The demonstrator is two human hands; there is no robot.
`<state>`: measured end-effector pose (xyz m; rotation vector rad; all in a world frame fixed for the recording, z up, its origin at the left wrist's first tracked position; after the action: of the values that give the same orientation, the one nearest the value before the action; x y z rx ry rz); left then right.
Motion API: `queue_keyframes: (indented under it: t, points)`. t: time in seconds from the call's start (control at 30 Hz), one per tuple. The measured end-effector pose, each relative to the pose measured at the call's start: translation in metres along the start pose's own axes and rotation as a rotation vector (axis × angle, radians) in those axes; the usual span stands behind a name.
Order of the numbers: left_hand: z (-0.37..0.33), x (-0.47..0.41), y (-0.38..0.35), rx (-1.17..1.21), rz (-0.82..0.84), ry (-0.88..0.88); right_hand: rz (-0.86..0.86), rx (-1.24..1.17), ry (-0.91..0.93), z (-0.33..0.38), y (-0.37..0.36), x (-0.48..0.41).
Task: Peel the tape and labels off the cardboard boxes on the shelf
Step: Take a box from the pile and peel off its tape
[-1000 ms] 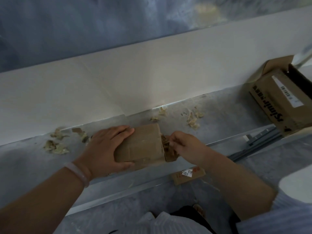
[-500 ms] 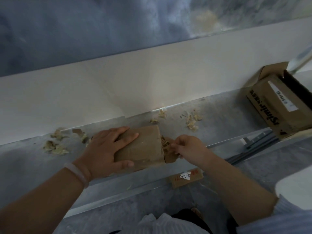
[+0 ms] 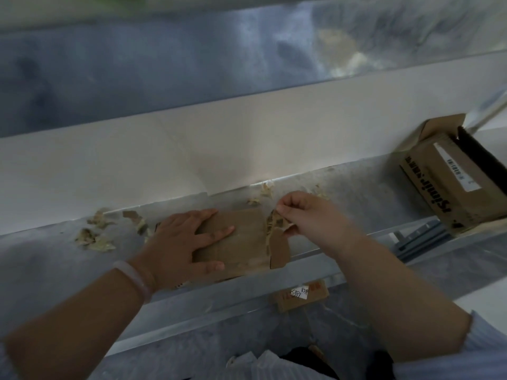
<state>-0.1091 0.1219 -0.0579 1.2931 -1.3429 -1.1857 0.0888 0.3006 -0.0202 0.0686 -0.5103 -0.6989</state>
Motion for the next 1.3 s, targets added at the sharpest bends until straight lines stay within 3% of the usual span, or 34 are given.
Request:
queue_keyframes:
  t: [0.17, 0.37, 0.6, 0.7, 0.77, 0.93, 1.1, 1.3]
  points:
    - [0.001, 0.000, -0.002, 0.013, 0.042, 0.012, -0.009, 0.139, 0.084, 0.011, -0.018, 0.000]
    - [-0.006, -0.002, 0.004, 0.059, 0.215, 0.100, -0.018, 0.450, 0.211, 0.023, -0.032, -0.003]
    - [-0.010, -0.006, 0.006, 0.199, 0.252, 0.177, 0.017, 0.342, 0.211, 0.017, -0.049, -0.006]
    - [-0.026, -0.015, 0.011, 0.353, 0.097, 0.369, 0.055, 0.375, 0.238, 0.016, -0.056, -0.006]
    - [-0.035, -0.021, 0.007, 0.334, -0.043, 0.484, 0.048, 0.390, 0.241, 0.015, -0.058, -0.007]
    - [-0.041, -0.023, 0.002, 0.419, -0.207, 0.605, -0.006, 0.269, 0.306, 0.004, -0.044, -0.005]
    - [-0.044, -0.019, 0.007, 0.539, -0.394, 0.662, 0.053, 0.667, 0.428, -0.036, -0.038, -0.002]
    - [-0.039, 0.001, 0.014, 0.812, -0.596, 0.909, 0.042, 0.660, 0.442, -0.040, -0.039, -0.006]
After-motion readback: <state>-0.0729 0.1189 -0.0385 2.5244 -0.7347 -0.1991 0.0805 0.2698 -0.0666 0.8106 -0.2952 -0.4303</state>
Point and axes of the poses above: each hand's wrist, its own x-axis away from the middle knuckle, its own y-axis out of the back of the hand, z = x × y, the point moved 2 cm from there along -x, towards the middle knuckle, and after that the axes turned 7 degrees about -y, right-handed, at the moved point
